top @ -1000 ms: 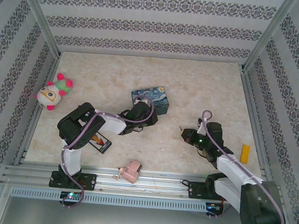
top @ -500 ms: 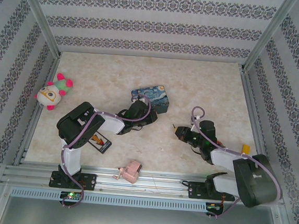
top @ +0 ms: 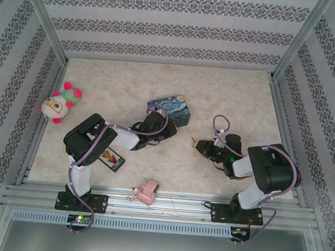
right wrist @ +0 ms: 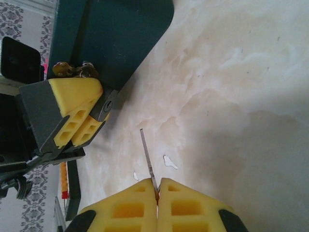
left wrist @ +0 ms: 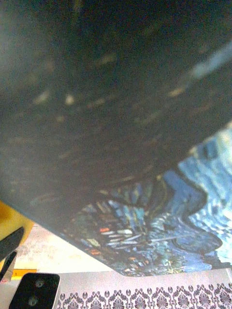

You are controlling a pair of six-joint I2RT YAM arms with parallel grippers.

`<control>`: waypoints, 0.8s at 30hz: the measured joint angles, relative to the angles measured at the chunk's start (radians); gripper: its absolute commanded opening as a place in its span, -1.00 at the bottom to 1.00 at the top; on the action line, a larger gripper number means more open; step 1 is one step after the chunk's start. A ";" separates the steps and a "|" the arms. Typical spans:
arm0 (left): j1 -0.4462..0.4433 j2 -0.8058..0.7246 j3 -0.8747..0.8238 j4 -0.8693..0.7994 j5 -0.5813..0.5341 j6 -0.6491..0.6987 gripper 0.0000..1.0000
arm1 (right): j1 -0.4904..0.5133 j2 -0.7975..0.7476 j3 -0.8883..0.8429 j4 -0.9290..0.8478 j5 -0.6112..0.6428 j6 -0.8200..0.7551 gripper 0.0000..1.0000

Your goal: Unlock the padlock with the key

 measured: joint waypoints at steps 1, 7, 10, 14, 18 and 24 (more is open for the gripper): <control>0.001 0.000 0.000 0.000 0.002 -0.002 -0.96 | -0.001 0.015 0.001 0.014 -0.008 0.003 -1.00; 0.002 0.001 0.000 0.001 0.006 -0.006 -0.96 | -0.001 0.060 0.014 0.070 -0.029 0.010 -1.00; 0.002 0.001 0.000 0.002 0.006 -0.007 -0.96 | -0.001 0.069 0.016 0.089 -0.034 0.010 -1.00; 0.002 0.001 0.000 0.003 0.008 -0.010 -0.96 | -0.001 0.088 0.021 0.101 -0.037 0.010 -1.00; 0.002 0.001 0.000 0.003 0.009 -0.011 -0.96 | -0.001 0.107 0.030 0.108 -0.041 0.010 -1.00; 0.003 0.001 0.000 0.005 0.014 -0.017 -0.97 | -0.001 0.115 0.039 0.124 -0.051 0.010 -1.00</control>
